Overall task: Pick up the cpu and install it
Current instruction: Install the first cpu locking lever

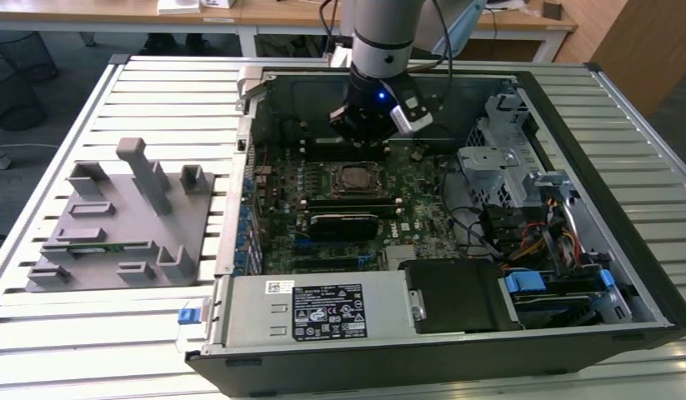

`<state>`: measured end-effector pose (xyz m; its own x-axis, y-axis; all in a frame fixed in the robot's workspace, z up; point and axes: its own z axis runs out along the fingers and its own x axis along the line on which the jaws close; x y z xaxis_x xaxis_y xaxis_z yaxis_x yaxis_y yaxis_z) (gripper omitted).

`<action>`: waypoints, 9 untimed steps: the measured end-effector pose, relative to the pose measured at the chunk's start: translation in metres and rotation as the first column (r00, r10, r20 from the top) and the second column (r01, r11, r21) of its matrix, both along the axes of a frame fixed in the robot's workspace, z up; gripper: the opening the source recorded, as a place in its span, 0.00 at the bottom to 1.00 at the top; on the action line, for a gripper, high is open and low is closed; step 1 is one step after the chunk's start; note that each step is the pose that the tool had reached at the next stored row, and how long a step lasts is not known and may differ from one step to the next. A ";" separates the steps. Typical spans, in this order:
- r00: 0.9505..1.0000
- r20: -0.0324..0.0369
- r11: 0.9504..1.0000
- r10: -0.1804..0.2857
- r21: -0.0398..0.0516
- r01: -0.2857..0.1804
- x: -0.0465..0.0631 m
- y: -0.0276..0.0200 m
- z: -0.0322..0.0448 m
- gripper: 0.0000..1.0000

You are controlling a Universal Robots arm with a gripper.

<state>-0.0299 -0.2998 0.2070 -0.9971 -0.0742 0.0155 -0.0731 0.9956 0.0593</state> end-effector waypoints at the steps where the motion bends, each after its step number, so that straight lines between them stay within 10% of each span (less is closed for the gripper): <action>1: 1.000 0.000 1.000 0.000 0.000 0.000 0.000 -0.0009 0.0000 0.11; 9: 1.000 0.000 1.000 0.000 0.000 0.000 0.000 -0.0067 0.0000 0.11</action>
